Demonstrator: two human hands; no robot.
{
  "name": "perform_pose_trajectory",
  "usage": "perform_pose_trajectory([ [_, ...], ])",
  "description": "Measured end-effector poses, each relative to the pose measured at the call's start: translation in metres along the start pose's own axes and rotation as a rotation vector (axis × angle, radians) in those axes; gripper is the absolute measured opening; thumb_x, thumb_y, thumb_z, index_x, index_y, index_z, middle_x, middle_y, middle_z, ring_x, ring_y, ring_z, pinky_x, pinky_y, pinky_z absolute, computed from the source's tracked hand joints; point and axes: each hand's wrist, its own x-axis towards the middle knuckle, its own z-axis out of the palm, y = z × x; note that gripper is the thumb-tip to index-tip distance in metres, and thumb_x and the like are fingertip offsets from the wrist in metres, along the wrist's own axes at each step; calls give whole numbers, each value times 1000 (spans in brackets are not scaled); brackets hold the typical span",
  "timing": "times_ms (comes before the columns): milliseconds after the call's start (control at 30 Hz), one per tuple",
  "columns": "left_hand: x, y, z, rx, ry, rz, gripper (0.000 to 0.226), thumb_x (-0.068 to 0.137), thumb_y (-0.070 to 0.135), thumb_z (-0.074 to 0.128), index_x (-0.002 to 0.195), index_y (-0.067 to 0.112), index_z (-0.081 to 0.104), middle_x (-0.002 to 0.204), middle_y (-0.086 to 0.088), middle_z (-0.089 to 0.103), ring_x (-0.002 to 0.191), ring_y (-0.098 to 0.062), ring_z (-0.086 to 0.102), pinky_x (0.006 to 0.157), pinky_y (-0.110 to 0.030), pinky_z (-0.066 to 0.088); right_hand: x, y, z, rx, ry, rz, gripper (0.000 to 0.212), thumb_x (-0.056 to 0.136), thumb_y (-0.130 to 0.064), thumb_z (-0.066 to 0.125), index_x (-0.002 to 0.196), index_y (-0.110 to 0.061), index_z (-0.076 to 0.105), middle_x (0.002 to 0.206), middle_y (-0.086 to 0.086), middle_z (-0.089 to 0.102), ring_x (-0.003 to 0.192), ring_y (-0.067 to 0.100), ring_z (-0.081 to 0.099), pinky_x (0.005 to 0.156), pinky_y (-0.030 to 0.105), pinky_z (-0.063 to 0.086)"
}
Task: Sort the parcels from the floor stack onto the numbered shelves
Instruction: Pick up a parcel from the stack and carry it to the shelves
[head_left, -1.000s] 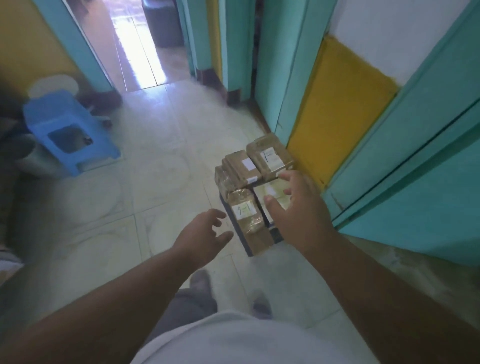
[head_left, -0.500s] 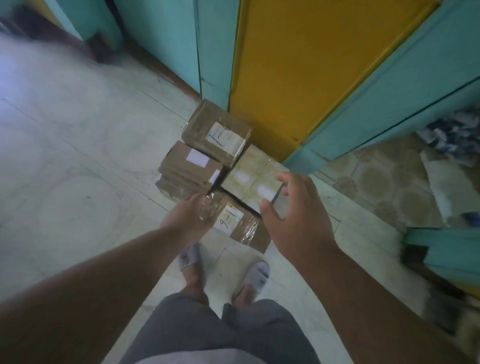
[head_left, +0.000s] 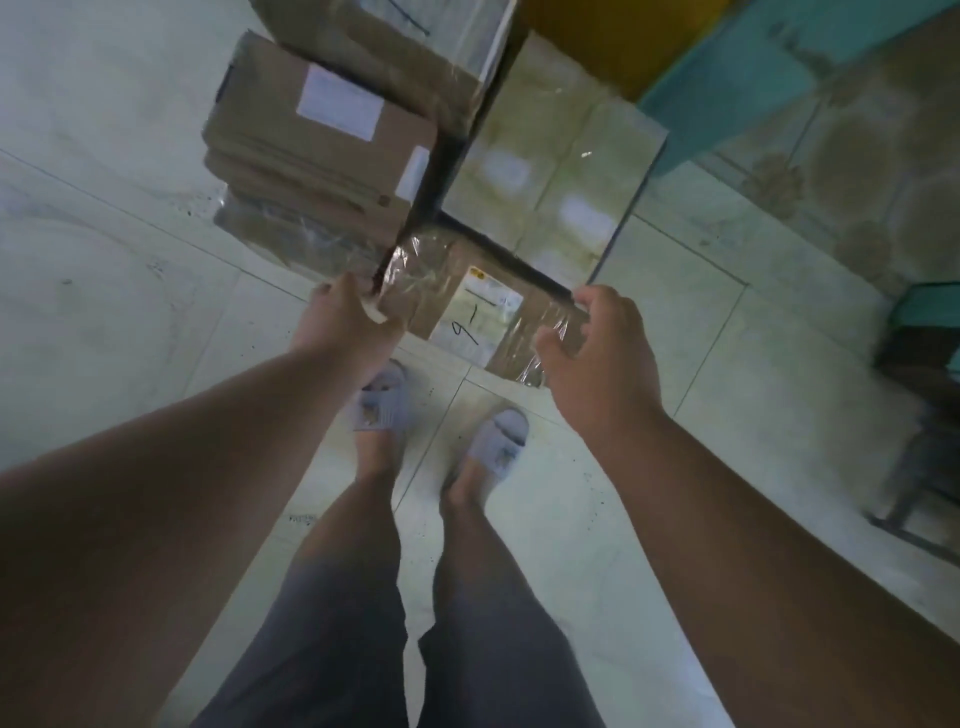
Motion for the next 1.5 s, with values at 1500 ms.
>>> perform_pose_trajectory([
  [1500,-318,179,-202,-795,-746,525,62,68,9,78,126,22,59,118,-9,73,107,-31,70,89,-55,57,-268,-58,-326,667,760,205,43,90,-45,64,130,-39,50,101,-19,59,85,1,55,82,28,45],
])
